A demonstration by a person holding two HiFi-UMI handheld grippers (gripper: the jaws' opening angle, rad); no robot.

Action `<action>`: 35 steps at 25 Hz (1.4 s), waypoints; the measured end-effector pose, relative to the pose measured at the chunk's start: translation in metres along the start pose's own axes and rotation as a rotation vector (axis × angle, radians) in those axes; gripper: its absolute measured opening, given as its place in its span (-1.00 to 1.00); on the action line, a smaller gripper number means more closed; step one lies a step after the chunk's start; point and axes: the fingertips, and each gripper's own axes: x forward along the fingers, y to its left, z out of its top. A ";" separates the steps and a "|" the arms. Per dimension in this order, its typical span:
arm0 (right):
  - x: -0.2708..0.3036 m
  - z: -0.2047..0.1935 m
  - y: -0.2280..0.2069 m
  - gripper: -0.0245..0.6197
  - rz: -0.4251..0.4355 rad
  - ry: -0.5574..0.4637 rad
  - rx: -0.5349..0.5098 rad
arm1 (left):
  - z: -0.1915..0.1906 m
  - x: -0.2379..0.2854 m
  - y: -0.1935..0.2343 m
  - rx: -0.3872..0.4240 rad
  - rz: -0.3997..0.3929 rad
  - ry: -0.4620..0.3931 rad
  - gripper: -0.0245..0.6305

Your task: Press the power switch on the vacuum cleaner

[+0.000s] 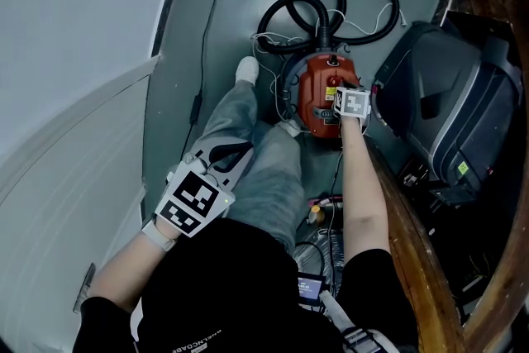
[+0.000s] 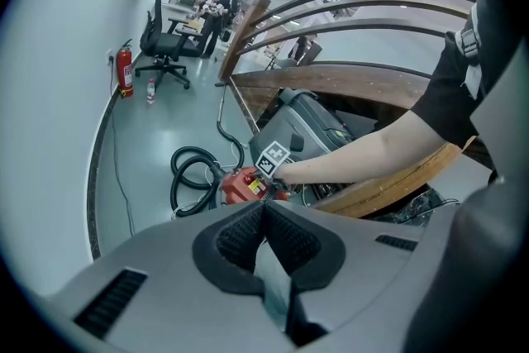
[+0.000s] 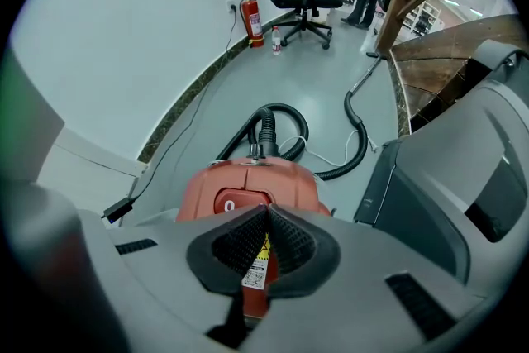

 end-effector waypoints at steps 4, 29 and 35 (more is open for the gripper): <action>-0.004 -0.001 0.001 -0.84 0.017 -0.007 0.017 | 0.001 0.003 -0.006 0.000 0.000 -0.003 -0.88; -0.181 0.026 0.053 -0.84 0.137 -0.072 0.039 | 0.053 -0.022 -0.057 0.144 -0.037 -0.031 -0.88; -0.254 0.048 0.066 -0.84 0.176 -0.183 0.047 | 0.084 -0.038 -0.075 0.190 -0.050 -0.072 -0.88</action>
